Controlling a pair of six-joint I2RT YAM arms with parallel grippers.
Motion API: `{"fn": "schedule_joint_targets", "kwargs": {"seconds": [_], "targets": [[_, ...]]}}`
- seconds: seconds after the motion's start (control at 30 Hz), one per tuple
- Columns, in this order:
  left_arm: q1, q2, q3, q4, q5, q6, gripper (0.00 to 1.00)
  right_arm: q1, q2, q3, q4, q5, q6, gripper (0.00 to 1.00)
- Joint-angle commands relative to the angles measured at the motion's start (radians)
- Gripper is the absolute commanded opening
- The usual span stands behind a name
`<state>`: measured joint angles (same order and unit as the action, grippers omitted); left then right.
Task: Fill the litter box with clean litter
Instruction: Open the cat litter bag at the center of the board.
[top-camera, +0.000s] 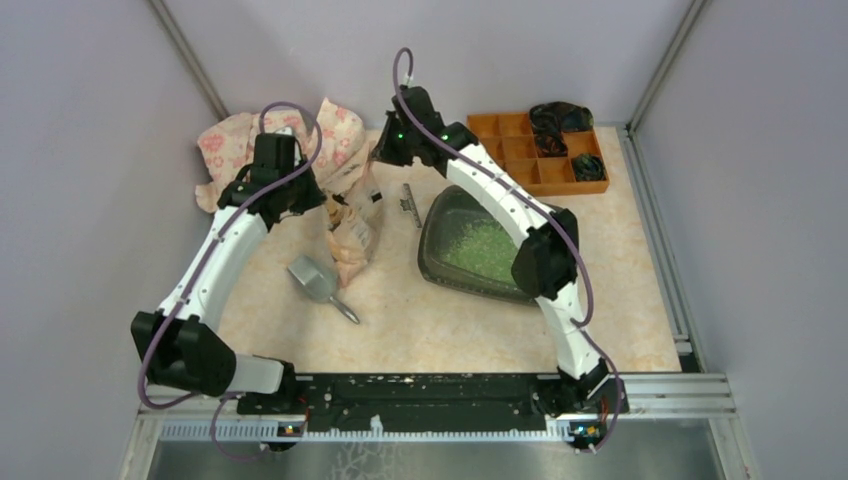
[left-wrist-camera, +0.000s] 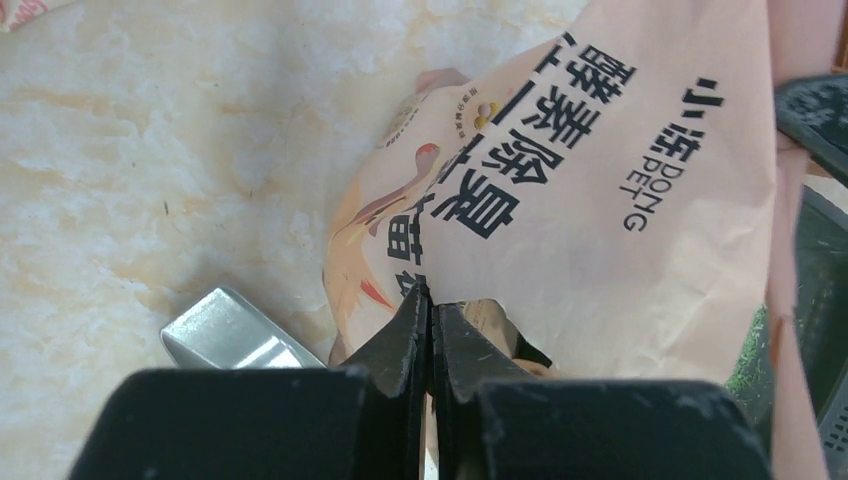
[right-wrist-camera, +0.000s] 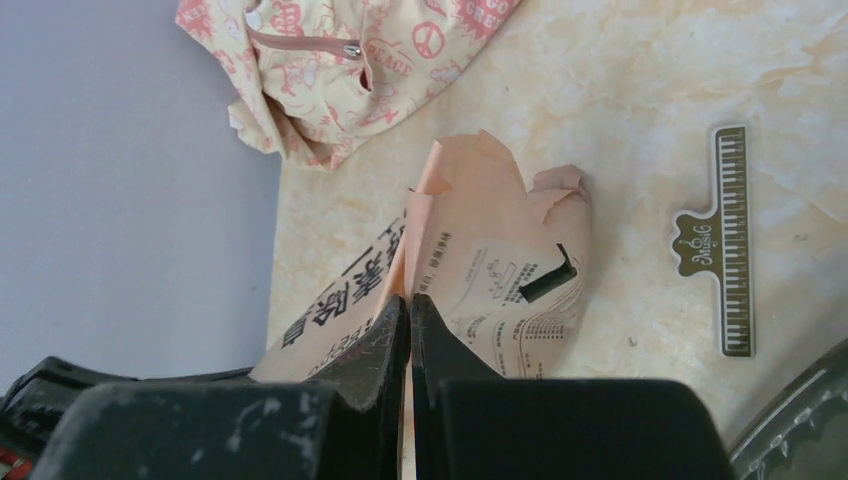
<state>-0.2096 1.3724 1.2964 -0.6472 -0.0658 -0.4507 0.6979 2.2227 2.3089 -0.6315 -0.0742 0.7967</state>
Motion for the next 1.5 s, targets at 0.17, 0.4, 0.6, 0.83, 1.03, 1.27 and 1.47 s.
{"fn": "schedule_joint_targets", "kwargs": {"seconds": [0.17, 0.4, 0.6, 0.83, 1.03, 1.27, 1.47], "targets": [[0.003, -0.025, 0.018, 0.087, 0.026, 0.017, 0.05, 0.010, -0.198, 0.082, -0.111, 0.056, -0.086, 0.00], [0.001, -0.006, 0.019, 0.131, 0.060, 0.029, 0.05, 0.030, -0.300, -0.085, -0.167, 0.062, -0.142, 0.00], [0.000, -0.002, 0.003, 0.171, 0.099, 0.008, 0.05, 0.035, -0.511, -0.380, -0.077, 0.119, -0.141, 0.00], [-0.020, 0.002, 0.021, 0.201, 0.124, -0.009, 0.04, 0.034, -0.570, -0.362, -0.127, 0.152, -0.163, 0.00], [-0.027, -0.011, -0.009, 0.217, 0.121, -0.004, 0.05, 0.018, -0.569, -0.391, -0.127, 0.131, -0.173, 0.00], [-0.027, -0.037, 0.003, 0.184, 0.095, 0.016, 0.28, 0.036, -0.638, -0.480, -0.067, 0.124, -0.254, 0.23], [-0.027, -0.080, 0.099, 0.136, 0.109, 0.017, 0.41, 0.109, -0.741, -0.660, 0.086, 0.096, -0.368, 0.36]]}}
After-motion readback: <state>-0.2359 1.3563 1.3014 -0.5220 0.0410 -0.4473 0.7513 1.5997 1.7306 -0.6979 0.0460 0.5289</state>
